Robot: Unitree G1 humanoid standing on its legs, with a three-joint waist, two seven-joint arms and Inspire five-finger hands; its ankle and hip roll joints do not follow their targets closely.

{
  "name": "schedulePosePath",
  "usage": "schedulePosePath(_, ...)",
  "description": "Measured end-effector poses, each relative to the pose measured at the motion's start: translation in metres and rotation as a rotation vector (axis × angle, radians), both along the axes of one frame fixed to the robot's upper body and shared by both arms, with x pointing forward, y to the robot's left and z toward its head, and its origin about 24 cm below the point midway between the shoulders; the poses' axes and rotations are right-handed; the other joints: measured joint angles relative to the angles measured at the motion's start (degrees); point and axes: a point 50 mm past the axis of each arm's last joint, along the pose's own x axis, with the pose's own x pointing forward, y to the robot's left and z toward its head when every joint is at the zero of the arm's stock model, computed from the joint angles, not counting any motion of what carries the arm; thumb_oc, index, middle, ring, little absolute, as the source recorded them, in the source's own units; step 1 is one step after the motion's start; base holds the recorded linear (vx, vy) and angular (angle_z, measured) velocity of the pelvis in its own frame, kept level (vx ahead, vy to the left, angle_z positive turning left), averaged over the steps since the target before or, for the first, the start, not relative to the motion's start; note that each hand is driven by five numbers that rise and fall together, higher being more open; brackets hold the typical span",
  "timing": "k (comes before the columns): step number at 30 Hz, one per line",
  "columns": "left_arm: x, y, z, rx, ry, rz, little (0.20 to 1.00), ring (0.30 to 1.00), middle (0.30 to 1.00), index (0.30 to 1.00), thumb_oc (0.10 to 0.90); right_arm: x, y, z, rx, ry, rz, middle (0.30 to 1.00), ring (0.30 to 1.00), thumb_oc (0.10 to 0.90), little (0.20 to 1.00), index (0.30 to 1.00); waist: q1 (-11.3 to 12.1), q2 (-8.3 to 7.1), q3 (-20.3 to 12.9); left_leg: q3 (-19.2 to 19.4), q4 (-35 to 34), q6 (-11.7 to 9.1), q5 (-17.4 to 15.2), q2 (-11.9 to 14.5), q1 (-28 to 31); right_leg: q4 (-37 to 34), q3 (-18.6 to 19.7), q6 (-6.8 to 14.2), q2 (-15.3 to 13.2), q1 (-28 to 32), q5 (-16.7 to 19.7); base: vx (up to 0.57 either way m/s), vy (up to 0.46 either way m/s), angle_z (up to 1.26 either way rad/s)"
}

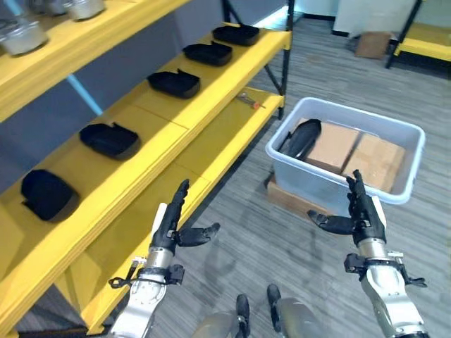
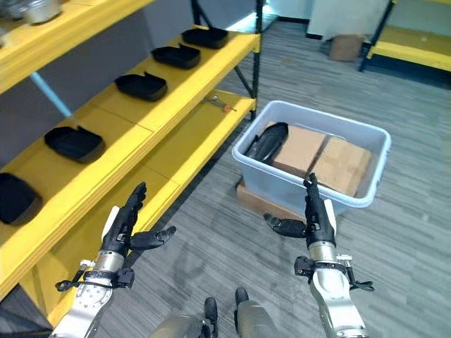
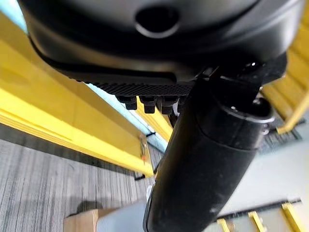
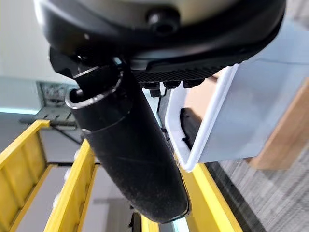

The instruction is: Move parts from the plastic box to the shelf.

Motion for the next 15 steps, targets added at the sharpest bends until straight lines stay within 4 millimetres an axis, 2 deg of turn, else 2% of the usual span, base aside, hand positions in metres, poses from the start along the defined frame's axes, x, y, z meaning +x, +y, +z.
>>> schedulePosePath(2, 0.002, -0.004, 0.002, 0.003, -0.008, -0.022, 1.0, 1.0, 1.0, 1.0, 0.9, -0.001, 0.004, -0.002, 0.003, 0.008, 0.012, 1.0, 1.0, 0.9, 1.0, 1.0, -0.1, -0.29, 0.1, 0.8, 0.1, 0.1, -0.1, 0.1, 0.0, -0.1, 1.0, 0.2, 0.5, 0.1, 0.2, 0.05, 0.048, -0.29)
schedulePosePath(4, 0.006, -0.01, 0.005, 0.007, -0.019, -0.052, 1.0, 1.0, 1.0, 1.0, 0.9, -0.001, 0.01, -0.005, 0.012, 0.018, 0.031, 1.0, 1.0, 0.9, 1.0, 1.0, -0.9, -1.88, 0.8, 1.5, -0.2, 0.9, -0.1, -0.3, 1.1, 4.1, 0.5, 2.8, 0.9, -1.3, 1.1, 0.04, 0.041, -0.3)
schedulePosePath(6, 0.009, -0.009, 0.006, 0.023, -0.024, -0.06, 1.0, 1.0, 1.0, 1.0, 0.9, 0.007, 0.025, -0.003, 0.034, 0.001, 0.077, 1.0, 1.0, 0.9, 1.0, 1.0, -0.5, -2.88, 2.1, 5.2, -1.2, 0.9, -0.2, 2.0, 2.6, 9.0, -2.7, 9.8, 1.3, -5.4, 3.8, 0.09, 0.046, -0.82)
schedulePosePath(7, 0.011, -0.01, 0.004, 0.032, -0.015, -0.065, 1.0, 1.0, 1.0, 1.0, 0.9, 0.008, 0.029, -0.002, 0.05, -0.008, 0.08, 1.0, 1.0, 0.9, 1.0, 1.0, -0.2, -3.21, 2.3, 6.7, -1.1, 1.3, -0.5, 2.5, 3.0, 11.1, -6.4, 8.5, -0.2, -6.6, 2.5, 0.07, 0.015, -1.04)
schedulePosePath(8, 0.013, -0.012, 0.002, 0.021, -0.006, -0.06, 1.0, 1.0, 1.0, 1.0, 0.9, 0.01, 0.029, 0.0, 0.048, -0.017, 0.084, 1.0, 1.0, 0.9, 1.0, 1.0, 0.1, -3.54, 2.2, 9.3, -1.7, 1.3, -0.9, 2.3, 3.5, 11.4, -10.8, 6.2, -4.7, -8.3, 0.4, 0.13, -0.039, -0.99)
schedulePosePath(9, 0.011, -0.012, 0.0, 0.011, -0.004, -0.044, 1.0, 1.0, 1.0, 1.0, 0.9, 0.013, 0.03, 0.004, 0.044, -0.033, 0.089, 1.0, 1.0, 0.9, 1.0, 1.0, 0.3, -3.39, 2.2, 10.6, -2.0, 0.9, -1.6, 1.9, 3.0, 8.7, -12.5, 5.6, -7.7, -8.9, 0.2, 0.17, -0.064, -0.71)
schedulePosePath(11, 0.01, -0.013, -0.002, 0.0, -0.002, -0.035, 1.0, 1.0, 1.0, 1.0, 0.9, 0.014, 0.026, 0.006, 0.038, -0.041, 0.07, 1.0, 1.0, 0.9, 1.0, 1.0, -1.4, -3.01, 2.2, 10.3, -2.3, 0.6, -2.0, 2.0, 2.6, 2.3, -13.7, 6.5, -12.2, -10.1, 0.7, 0.18, -0.072, -0.36)
schedulePosePath(12, 0.011, -0.013, -0.003, -0.003, 0.001, -0.021, 1.0, 1.0, 1.0, 1.0, 0.9, 0.015, 0.024, 0.006, 0.033, -0.034, 0.061, 1.0, 1.0, 0.9, 1.0, 1.0, -1.2, -2.5, 2.2, 10.5, -2.8, 0.6, -1.9, 2.3, 1.7, -5.1, -16.9, 7.5, -13.6, -10.2, 2.3, 0.14, -0.056, -0.43)
schedulePosePath(13, 0.011, -0.011, -0.005, 0.0, 0.006, -0.011, 1.0, 1.0, 1.0, 1.0, 0.9, 0.015, 0.025, 0.006, 0.032, -0.032, 0.058, 1.0, 1.0, 0.9, 1.0, 1.0, -1.2, -2.92, 2.2, 10.6, -2.6, 0.5, -1.9, 2.5, 1.7, -9.1, -17.4, 8.4, -14.9, -10.6, 4.0, 0.26, -0.113, -0.5)
schedulePosePath(15, 0.012, -0.01, -0.009, 0.0, 0.02, 0.008, 1.0, 1.0, 1.0, 1.0, 0.9, 0.016, 0.026, 0.007, 0.03, -0.038, 0.058, 1.0, 1.0, 0.9, 1.0, 1.0, -1.6, -3.38, 2.2, 10.7, -3.2, -0.2, -2.3, 2.8, 1.5, -16.9, -21.0, 10.0, -16.5, -10.6, 7.2, 0.21, -0.087, -0.19)
